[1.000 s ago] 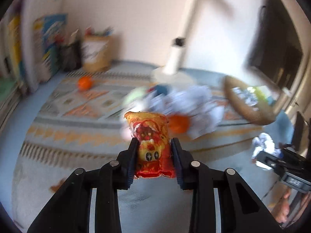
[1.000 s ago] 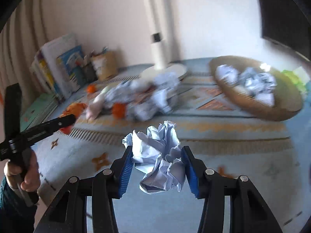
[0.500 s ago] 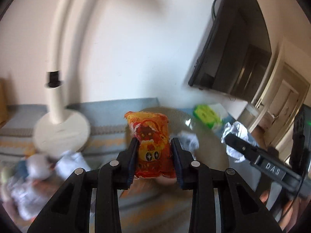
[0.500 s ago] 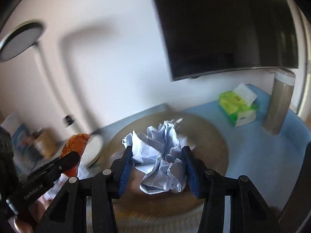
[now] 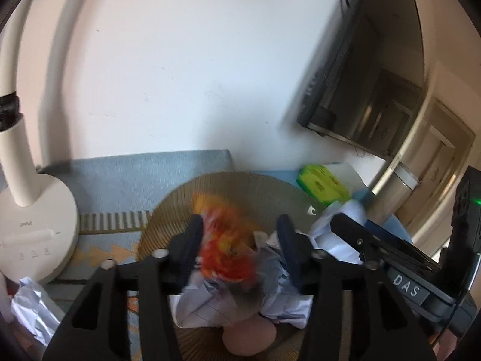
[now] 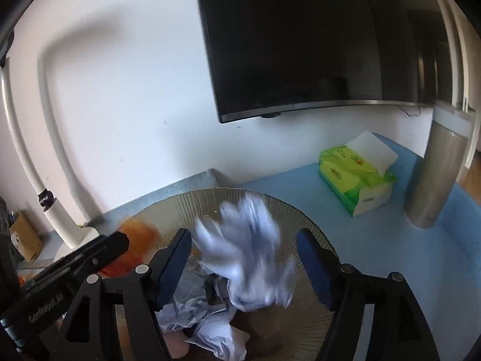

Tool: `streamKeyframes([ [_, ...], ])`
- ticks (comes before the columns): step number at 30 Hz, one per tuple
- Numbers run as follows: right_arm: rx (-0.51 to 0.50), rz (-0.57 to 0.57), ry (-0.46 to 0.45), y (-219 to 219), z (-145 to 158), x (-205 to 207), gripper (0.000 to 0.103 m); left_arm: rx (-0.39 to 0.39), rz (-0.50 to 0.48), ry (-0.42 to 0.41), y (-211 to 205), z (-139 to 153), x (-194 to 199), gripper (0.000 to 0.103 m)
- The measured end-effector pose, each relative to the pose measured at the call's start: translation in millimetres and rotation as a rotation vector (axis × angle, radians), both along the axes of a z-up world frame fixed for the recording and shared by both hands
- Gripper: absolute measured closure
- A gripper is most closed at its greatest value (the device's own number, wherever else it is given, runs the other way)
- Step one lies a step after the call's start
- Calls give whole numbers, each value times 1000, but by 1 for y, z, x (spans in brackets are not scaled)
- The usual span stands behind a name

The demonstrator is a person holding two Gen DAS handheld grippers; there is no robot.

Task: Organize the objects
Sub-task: 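Carry the snack bag and paper ball into the amber bowl and release, then grasp a tangerine with the left gripper while the right grasps a paper ball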

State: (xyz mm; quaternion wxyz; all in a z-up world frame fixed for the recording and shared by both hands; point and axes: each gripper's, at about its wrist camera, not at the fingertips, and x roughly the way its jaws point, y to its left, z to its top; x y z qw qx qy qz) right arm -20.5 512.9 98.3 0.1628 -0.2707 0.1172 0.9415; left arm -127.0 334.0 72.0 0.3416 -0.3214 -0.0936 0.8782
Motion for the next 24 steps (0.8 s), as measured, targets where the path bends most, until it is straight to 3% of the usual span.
streamKeyframes([
  [1,-3,-4,0,2,1,0,30,16,-13,-18,0,-1,-1,33],
  [2,-9,-3,5,3,2,2,30,56,-28,-45,-3,-2,-2,28],
  [5,-32,-15,22,7,7,9,30,124,-28,-91,-14,0,-6,28],
  [9,-56,-12,32,1,18,26,30,172,-27,-88,-32,16,11,28],
  [13,-45,41,56,-27,41,52,30,245,-109,-52,-60,41,46,28],
  [15,-33,93,72,-49,53,69,29,240,-93,-8,-85,53,71,28],
  [19,-24,223,82,-105,56,100,9,222,17,30,-152,65,116,25],
  [21,-20,297,64,-136,44,110,9,181,145,63,-195,67,138,12],
  [22,-9,319,48,-152,37,113,9,151,223,82,-215,67,148,0],
  [24,6,351,-7,-182,18,115,9,79,385,98,-256,63,166,1],
])
